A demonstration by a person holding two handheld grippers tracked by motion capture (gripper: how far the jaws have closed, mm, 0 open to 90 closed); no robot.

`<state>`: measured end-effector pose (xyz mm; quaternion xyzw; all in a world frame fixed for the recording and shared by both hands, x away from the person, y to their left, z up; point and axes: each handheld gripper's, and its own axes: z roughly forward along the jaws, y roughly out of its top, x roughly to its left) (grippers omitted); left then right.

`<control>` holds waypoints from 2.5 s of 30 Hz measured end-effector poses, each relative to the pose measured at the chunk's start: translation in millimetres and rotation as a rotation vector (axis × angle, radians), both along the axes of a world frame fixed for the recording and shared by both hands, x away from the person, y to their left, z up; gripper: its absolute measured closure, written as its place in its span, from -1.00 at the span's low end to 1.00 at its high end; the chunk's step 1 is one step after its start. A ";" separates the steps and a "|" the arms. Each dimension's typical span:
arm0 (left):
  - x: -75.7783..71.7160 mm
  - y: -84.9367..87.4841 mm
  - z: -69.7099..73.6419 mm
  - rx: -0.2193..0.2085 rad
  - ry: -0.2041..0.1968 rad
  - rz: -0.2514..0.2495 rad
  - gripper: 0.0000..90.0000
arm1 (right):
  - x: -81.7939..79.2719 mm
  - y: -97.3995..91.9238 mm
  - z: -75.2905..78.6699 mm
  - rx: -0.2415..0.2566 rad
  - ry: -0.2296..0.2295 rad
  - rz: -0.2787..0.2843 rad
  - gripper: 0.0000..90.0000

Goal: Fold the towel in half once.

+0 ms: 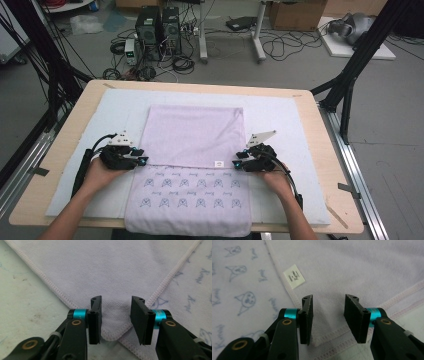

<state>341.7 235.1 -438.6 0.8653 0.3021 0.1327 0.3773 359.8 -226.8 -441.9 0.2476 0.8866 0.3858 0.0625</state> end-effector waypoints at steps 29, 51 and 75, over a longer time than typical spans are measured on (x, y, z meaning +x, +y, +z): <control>-82.9 20.5 35.1 -0.132 -0.033 -0.117 0.70 | -74.8 -26.7 40.8 0.130 -0.048 0.097 0.71; -70.6 9.5 8.2 -0.110 0.000 -0.094 0.92 | -57.4 0.1 8.3 0.024 0.019 0.114 0.94; -48.9 14.9 24.4 -0.088 -0.088 0.042 0.28 | -39.1 -16.7 32.3 0.129 0.026 0.005 0.15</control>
